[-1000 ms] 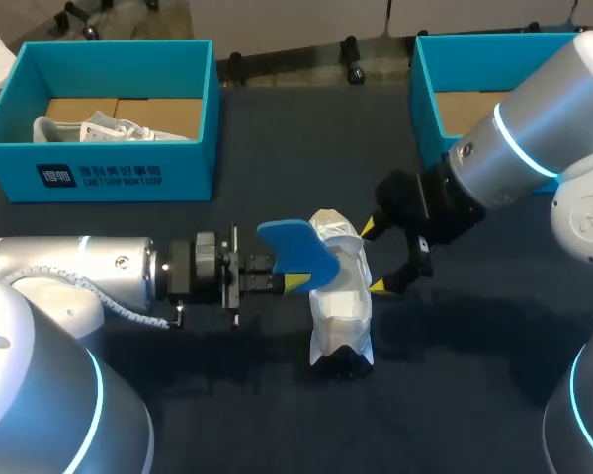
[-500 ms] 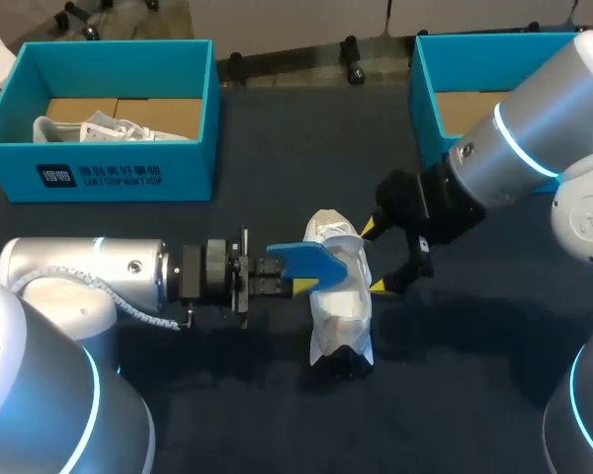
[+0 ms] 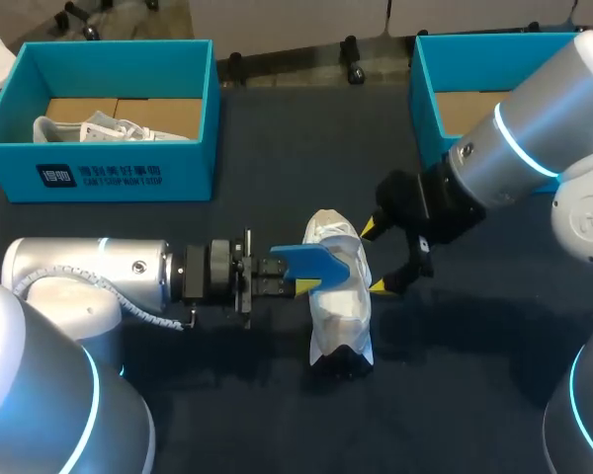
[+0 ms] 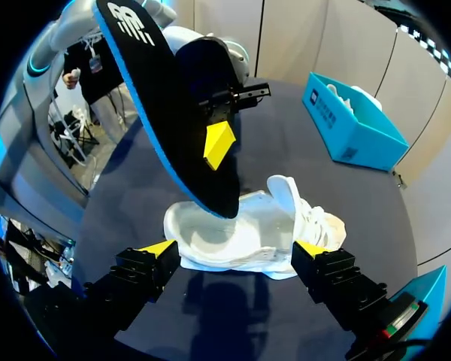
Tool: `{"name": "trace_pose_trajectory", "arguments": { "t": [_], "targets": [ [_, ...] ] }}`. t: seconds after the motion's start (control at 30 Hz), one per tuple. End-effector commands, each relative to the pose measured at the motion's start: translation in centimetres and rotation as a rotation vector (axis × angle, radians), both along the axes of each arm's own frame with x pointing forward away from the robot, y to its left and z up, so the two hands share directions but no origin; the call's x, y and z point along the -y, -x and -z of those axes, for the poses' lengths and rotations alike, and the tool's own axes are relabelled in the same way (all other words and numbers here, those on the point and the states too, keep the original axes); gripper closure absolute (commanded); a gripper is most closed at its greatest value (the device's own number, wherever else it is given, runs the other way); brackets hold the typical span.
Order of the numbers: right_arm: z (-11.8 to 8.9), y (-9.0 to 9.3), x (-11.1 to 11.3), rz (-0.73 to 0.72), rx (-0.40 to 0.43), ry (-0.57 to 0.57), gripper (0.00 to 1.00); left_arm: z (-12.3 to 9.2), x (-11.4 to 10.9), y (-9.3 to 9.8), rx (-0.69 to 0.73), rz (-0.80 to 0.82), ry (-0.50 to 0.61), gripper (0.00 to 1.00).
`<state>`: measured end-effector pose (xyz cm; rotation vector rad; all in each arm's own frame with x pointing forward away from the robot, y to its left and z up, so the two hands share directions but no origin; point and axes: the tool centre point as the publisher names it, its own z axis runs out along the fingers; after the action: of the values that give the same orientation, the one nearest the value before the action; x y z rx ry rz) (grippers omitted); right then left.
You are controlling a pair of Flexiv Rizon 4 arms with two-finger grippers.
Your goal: Take the shoe out of the shoebox, open the shoe tongue, remove and reinsert the insole, then place the shoe into the shoebox
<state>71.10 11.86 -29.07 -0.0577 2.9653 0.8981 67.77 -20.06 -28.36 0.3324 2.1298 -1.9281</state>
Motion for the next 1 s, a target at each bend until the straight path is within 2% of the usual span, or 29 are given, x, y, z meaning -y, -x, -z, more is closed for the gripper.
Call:
{"name": "trace_pose_trajectory", "arguments": {
  "t": [0.03, 0.3, 0.53, 1.0],
  "targets": [
    [0.1, 0.0, -0.1, 0.001, 0.002, 0.0, 0.0, -0.3, 0.1, 0.2, -0.001, -0.001, -0.001, 1.0],
    [0.1, 0.0, -0.1, 0.001, 0.002, 0.0, 0.0, -1.0, 0.9, 0.8, 0.009, 0.019, 0.034, 1.0],
    [0.1, 0.0, -0.1, 0.001, 0.002, 0.0, 0.0, 0.1, 1.3, 1.0, 0.008, 0.019, 0.035, 1.0],
    [0.1, 0.0, -0.1, 0.001, 0.002, 0.0, 0.0, 1.1, 1.2, 1.2, 0.091, -0.002, 0.057, 1.0]
  ]
}}
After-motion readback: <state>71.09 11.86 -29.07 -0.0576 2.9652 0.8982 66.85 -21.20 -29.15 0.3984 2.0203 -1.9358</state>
